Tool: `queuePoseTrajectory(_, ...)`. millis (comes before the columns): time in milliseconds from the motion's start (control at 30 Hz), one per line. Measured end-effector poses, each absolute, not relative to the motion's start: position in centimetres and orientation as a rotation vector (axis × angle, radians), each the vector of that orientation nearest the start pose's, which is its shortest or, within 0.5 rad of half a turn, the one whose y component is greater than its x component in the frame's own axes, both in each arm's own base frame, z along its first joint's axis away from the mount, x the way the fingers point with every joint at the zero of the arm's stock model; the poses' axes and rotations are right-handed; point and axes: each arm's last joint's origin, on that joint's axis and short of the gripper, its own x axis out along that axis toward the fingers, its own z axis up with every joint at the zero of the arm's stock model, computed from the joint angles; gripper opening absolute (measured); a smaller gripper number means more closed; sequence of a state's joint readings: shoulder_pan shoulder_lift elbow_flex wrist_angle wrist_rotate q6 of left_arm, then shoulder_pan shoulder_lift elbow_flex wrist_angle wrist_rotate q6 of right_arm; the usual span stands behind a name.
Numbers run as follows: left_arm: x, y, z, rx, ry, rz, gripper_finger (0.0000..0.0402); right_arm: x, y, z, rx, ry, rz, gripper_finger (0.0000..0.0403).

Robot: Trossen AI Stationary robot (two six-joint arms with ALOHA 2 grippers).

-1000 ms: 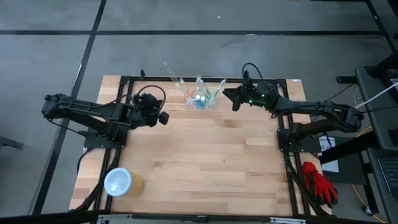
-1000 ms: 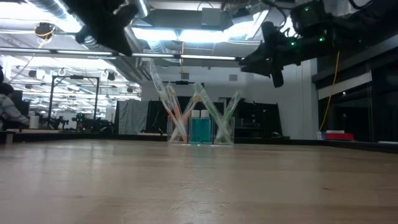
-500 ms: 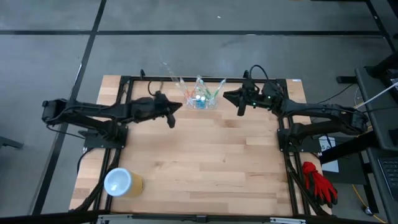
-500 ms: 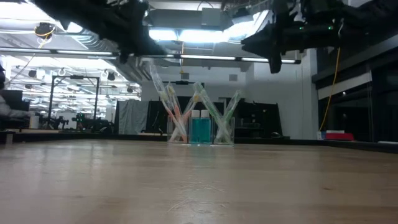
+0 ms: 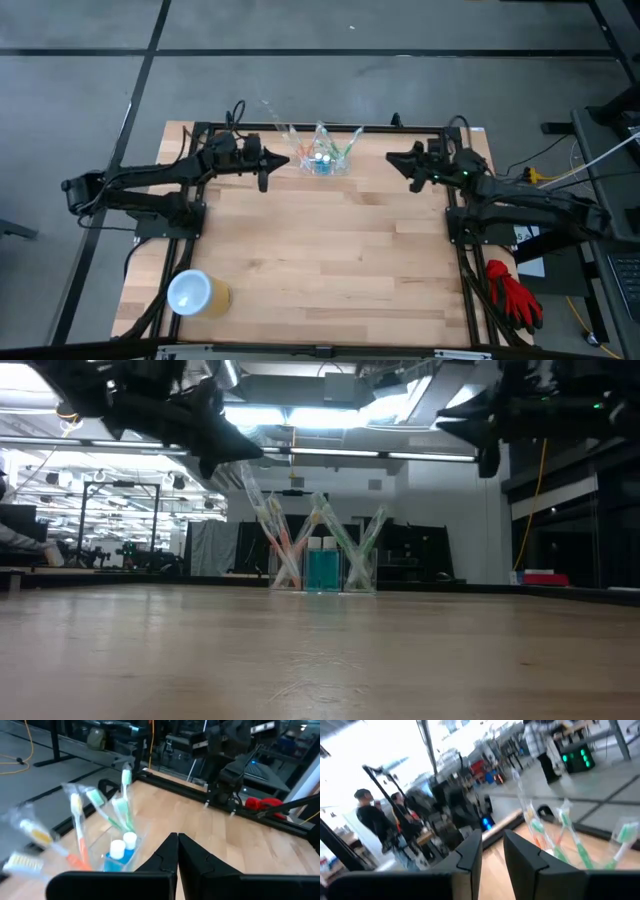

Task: Pick & Place toothbrushing station
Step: Return to Home Position

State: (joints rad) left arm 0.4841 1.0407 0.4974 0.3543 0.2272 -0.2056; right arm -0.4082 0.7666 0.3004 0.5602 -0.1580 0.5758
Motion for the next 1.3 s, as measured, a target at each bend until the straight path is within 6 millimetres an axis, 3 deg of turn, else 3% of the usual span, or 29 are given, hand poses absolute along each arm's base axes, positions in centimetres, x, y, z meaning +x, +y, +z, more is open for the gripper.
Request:
queuePoseTrajectory(267,16.3,6.7,20.5,-0.335,-0.001,0.293,0.0005,13.3,-5.2,24.8,0.530,-0.243,-0.261,0.0081)
queuePoseTrajectory(633,14.4,2.0,20.8,-0.204,0.047,0.397,0.0005,11.2,-4.6,25.6,0.513,-0.307,-0.286,0.0081)
queuePoseTrajectory(933,12.5,1.6,18.2,-0.209,0.109,0.412,0.0006,9.8,-4.4,26.3,0.505,-0.326,-0.316,0.0081)
queuePoseTrajectory(1200,10.9,1.5,15.4,-0.240,0.097,0.412,0.0006,8.6,-4.1,29.1,0.478,-0.276,-0.370,0.0081)
queuePoseTrajectory(1300,10.7,1.5,15.7,-0.224,0.079,0.402,0.0006,8.1,-3.9,30.4,0.454,-0.268,-0.393,0.0081)
